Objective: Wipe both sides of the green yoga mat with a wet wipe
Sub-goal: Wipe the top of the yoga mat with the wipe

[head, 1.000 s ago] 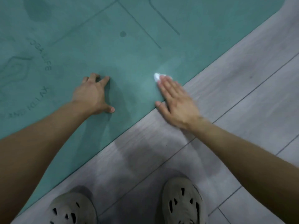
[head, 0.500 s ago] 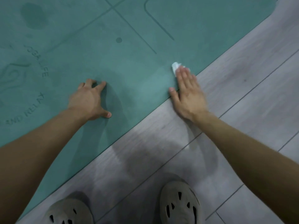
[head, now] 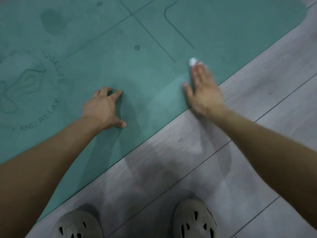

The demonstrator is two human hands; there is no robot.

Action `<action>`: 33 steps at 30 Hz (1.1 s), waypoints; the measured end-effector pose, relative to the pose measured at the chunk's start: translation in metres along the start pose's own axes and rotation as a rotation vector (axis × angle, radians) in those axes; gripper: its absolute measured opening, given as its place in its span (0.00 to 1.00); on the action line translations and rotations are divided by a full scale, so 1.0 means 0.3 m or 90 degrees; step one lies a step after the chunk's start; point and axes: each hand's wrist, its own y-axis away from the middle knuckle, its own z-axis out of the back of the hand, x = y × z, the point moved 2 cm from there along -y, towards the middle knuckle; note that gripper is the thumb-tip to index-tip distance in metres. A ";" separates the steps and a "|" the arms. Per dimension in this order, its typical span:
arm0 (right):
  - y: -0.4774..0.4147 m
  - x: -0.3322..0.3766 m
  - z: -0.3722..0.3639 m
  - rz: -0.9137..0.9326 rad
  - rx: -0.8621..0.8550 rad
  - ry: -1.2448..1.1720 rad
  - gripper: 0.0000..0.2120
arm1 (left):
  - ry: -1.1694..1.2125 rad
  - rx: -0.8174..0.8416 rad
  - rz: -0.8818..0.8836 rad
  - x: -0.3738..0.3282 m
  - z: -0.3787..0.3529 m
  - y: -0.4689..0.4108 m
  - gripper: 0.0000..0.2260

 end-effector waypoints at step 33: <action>0.387 0.234 -0.096 0.251 0.087 -0.049 0.40 | 0.003 -0.009 -0.002 0.001 0.000 -0.002 0.58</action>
